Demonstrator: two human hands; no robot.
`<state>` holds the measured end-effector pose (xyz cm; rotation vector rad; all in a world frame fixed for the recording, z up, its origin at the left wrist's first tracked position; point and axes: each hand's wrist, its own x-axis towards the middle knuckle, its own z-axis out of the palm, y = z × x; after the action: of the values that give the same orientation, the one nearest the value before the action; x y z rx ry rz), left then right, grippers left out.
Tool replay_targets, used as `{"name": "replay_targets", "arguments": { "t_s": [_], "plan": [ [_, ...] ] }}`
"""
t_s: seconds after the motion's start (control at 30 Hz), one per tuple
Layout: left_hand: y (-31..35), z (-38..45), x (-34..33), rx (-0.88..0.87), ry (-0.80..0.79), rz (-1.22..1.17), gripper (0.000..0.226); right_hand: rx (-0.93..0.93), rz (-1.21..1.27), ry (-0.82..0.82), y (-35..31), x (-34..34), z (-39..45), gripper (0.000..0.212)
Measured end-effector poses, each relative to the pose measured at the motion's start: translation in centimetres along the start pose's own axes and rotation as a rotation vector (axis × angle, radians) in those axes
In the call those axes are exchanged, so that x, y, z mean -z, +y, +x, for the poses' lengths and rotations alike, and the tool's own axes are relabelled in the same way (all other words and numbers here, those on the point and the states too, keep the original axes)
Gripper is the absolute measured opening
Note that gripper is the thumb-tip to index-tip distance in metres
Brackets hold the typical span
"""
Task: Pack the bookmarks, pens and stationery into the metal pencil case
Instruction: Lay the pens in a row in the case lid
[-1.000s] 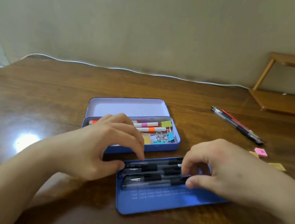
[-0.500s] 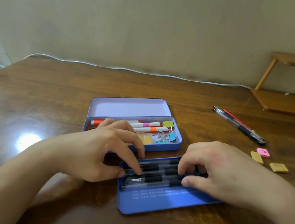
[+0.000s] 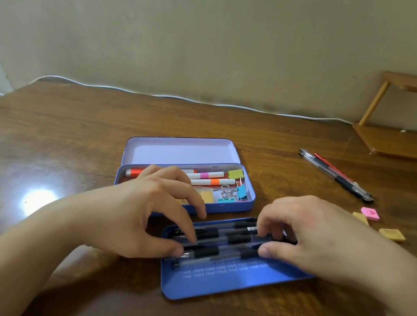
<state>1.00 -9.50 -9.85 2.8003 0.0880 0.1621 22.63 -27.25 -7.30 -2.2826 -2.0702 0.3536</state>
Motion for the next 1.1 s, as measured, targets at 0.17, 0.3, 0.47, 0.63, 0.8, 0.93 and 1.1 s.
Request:
{"name": "replay_targets", "arguments": {
  "t_s": [0.17, 0.3, 0.47, 0.63, 0.8, 0.93, 1.1],
  "plan": [
    [0.5, 0.1, 0.0, 0.008, -0.008, 0.002, 0.03, 0.022, 0.021, 0.001, -0.5, -0.5, 0.3, 0.017],
    [0.6, 0.0, 0.0, -0.002, -0.015, 0.019, 0.022, 0.015, 0.06, -0.005, 0.1, -0.3, 0.1, 0.019],
    [0.6, 0.1, 0.0, -0.004, -0.02, 0.021, 0.019, -0.003, 0.055, -0.03, 0.9, 0.3, -0.1, 0.017],
    [1.0, 0.1, -0.1, 0.006, -0.04, 0.032, 0.03, 0.005, 0.068, -0.012, 0.8, 0.0, -0.1, 0.01],
    [1.2, 0.2, -0.2, 0.005, -0.053, 0.024, 0.029, 0.002, 0.08, -0.009, 0.6, -0.1, -0.2, 0.009],
    [1.3, 0.2, -0.3, -0.005, -0.052, 0.026, 0.027, -0.008, 0.111, -0.024, 0.5, 0.0, -0.2, 0.007],
    [1.3, 0.3, -0.4, -0.014, -0.041, 0.037, 0.029, -0.019, 0.118, -0.018, 0.3, -0.1, -0.1, 0.005]
  ]
}}
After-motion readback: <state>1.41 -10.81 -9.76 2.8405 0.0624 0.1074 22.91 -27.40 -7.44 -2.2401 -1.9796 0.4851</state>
